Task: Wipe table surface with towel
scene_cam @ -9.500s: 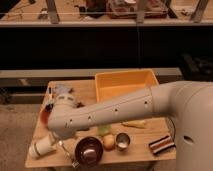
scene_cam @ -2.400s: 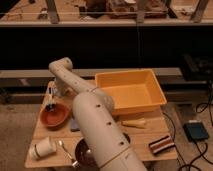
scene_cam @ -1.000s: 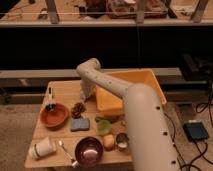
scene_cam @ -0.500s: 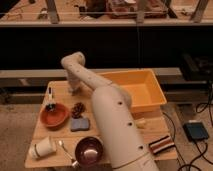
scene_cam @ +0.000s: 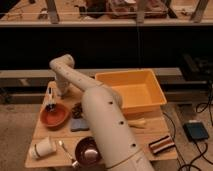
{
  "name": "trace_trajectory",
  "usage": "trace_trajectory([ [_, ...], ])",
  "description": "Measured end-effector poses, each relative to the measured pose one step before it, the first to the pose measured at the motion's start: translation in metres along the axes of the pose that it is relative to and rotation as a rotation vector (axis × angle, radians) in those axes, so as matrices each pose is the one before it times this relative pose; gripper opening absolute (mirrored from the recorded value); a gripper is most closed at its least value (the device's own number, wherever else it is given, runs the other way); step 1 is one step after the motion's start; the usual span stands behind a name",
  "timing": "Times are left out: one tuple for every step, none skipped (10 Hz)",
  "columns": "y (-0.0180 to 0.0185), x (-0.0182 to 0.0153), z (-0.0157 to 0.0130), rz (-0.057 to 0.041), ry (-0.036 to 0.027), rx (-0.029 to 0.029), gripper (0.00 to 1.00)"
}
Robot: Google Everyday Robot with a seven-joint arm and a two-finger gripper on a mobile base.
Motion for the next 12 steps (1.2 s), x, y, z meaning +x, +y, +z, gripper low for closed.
trace_trajectory([
  [0.00812, -0.0033, -0.00065, 0.00468, -0.00303, -0.00153, 0.0],
  [0.01458, -0.00581, -0.00094, 0.01002, -0.01118, -0.00126, 0.0],
  [0.0215, -0.00492, -0.00195, 0.01456, -0.0104, -0.00204, 0.0],
  [0.02414, -0.00072, -0.00287, 0.02118, -0.00673, -0.00072, 0.0],
  [0.02035, 0.00209, -0.00268, 0.02075, -0.00218, -0.00151, 0.0],
  [0.0294, 0.00733, -0.00724, 0.03799, 0.00365, 0.00096, 0.0],
  [0.02116, 0.00651, -0.00596, 0.03026, 0.00876, -0.00176, 0.0],
  [0.01383, 0.00766, -0.00694, 0.02784, 0.01348, 0.00239, 0.0],
  [0.01022, 0.0085, -0.00622, 0.02301, 0.01304, 0.00347, 0.0],
  [0.00461, 0.01117, -0.00529, 0.01163, 0.01381, 0.00506, 0.0],
  [-0.00097, 0.00765, -0.00289, 0.00003, 0.00973, 0.00322, 0.0],
  [-0.00441, 0.00663, -0.0005, -0.004, 0.00886, 0.00042, 0.0],
])
